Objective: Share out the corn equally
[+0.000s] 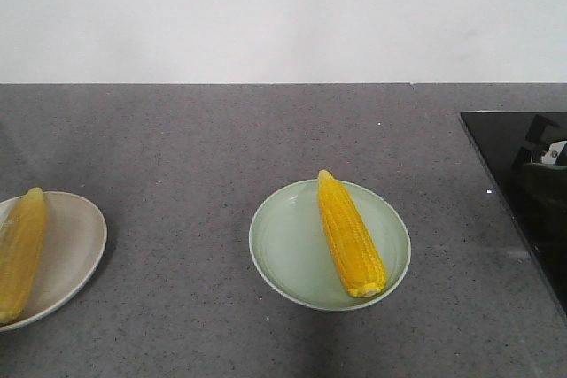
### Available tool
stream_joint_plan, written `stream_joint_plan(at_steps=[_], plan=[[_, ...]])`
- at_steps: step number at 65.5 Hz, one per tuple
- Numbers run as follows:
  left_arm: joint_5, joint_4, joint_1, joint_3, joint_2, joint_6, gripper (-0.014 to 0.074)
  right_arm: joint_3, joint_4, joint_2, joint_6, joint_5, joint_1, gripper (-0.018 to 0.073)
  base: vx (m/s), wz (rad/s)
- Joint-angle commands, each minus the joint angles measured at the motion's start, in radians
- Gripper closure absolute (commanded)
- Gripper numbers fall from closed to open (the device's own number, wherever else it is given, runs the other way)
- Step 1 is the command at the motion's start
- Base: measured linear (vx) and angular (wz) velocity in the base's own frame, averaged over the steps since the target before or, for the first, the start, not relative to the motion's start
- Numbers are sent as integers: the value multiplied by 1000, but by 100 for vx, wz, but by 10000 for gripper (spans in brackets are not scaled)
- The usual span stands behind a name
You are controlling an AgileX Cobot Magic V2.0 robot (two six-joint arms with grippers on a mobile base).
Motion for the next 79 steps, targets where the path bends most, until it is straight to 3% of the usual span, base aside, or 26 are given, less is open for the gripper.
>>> stream_joint_plan(at_steps=[1, 9, 16, 30, 33, 79], plan=[[-108, 9, 0, 5, -30, -10, 24, 14, 12, -42, -16, -154, -5, 89, 0, 0], [-117, 10, 0, 16, -42, -10, 94, 25, 12, -60, -16, -180, -5, 188, 0, 0], [-116, 17, 0, 16, -42, -9, 207, 25, 13, -60, -16, -178, -5, 314, 0, 0], [-116, 18, 0, 16, -42, -9, 528, 25, 13, -60, -16, -178, -5, 566, 0, 0], [-116, 18, 0, 16, -42, -9, 605, 25, 13, -60, -16, -179, -5, 575, 0, 0], [-114, 15, 0, 16, -42, -9, 603, 25, 23, -60, -15, -178, -5, 570, 0, 0]])
